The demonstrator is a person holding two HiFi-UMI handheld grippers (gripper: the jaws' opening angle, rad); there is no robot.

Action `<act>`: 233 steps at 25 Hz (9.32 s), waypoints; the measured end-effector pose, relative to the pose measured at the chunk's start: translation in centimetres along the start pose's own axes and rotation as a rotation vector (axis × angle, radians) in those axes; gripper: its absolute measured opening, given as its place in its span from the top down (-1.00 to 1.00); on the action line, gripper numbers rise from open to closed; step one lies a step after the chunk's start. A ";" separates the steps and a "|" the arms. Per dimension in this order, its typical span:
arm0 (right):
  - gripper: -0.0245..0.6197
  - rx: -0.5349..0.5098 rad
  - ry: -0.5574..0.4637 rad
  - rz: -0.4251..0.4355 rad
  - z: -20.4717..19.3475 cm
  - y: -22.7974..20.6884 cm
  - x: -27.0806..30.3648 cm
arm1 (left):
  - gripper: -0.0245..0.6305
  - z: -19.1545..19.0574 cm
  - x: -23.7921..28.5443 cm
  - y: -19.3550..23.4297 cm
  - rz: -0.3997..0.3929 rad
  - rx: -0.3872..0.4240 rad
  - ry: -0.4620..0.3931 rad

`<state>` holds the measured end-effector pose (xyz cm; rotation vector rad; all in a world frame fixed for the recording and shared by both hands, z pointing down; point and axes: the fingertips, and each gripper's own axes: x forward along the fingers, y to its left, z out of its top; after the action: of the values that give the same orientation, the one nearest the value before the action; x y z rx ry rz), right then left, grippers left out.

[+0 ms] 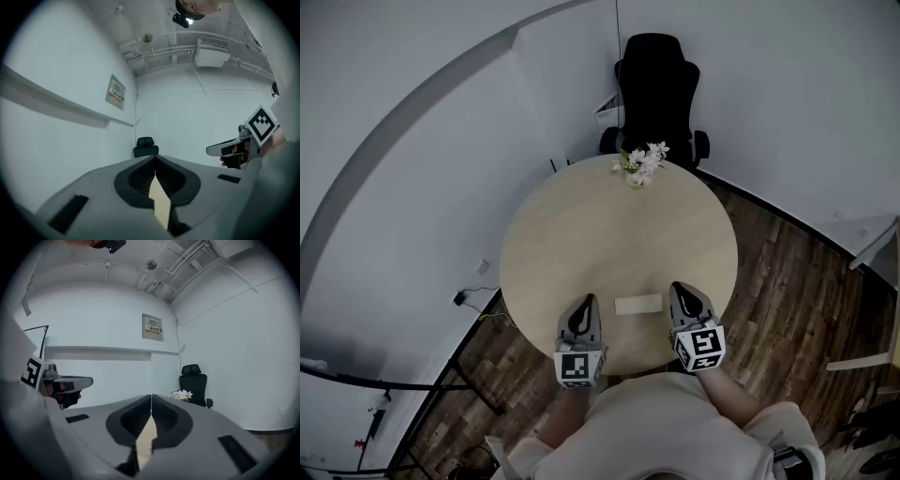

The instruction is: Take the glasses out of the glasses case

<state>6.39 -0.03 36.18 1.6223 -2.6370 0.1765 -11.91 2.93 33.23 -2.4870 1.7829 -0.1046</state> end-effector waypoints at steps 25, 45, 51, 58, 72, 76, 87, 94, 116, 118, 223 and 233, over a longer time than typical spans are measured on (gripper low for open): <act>0.88 -0.071 0.025 0.026 -0.5 0.2 0.0 | 0.90 -0.7 0.4 -0.8 0.007 0.003 0.024; 0.88 -0.075 0.155 0.056 -4.9 -0.1 0.9 | 0.90 -5.0 1.5 -2.2 -0.039 0.017 0.129; 0.88 -0.067 0.201 0.066 -7.0 -0.2 1.1 | 0.90 -7.2 1.4 -2.5 -0.052 0.053 0.186; 0.88 -0.065 0.245 0.097 -9.1 0.2 1.2 | 0.90 -9.4 1.3 -3.1 -0.063 0.060 0.239; 0.88 -0.059 0.305 0.114 -11.7 0.0 1.6 | 0.90 -13.0 1.8 -6.5 -0.254 0.460 0.352; 0.88 -0.057 0.301 0.124 -11.7 0.5 1.9 | 0.90 -14.6 1.9 -7.0 -0.338 0.607 0.412; 0.88 -0.043 0.343 0.131 -12.8 0.7 1.5 | 0.90 -20.2 1.5 -8.3 -0.526 0.816 0.587; 0.88 -0.040 0.363 0.134 -13.3 0.6 1.6 | 0.90 -24.3 2.2 -7.8 -0.561 0.944 0.682; 0.88 -0.016 0.423 0.126 -15.0 -0.9 2.7 | 0.90 -33.8 3.8 -7.6 -0.683 0.995 0.878; 0.88 -0.016 0.427 0.129 -15.1 -1.0 2.9 | 0.90 -34.0 4.1 -7.4 -0.673 0.998 0.885; 0.08 -0.941 1.136 0.800 -33.9 0.8 9.3 | 0.90 -35.7 4.8 -6.7 -0.616 1.066 0.854; 0.07 -0.884 1.213 0.866 -33.9 0.6 9.4 | 0.90 -35.3 4.9 -7.2 -0.609 1.077 0.828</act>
<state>0.72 -4.10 70.70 -0.0531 -1.7302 -0.0159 -7.18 -0.32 69.14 -2.0309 0.5637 -1.7540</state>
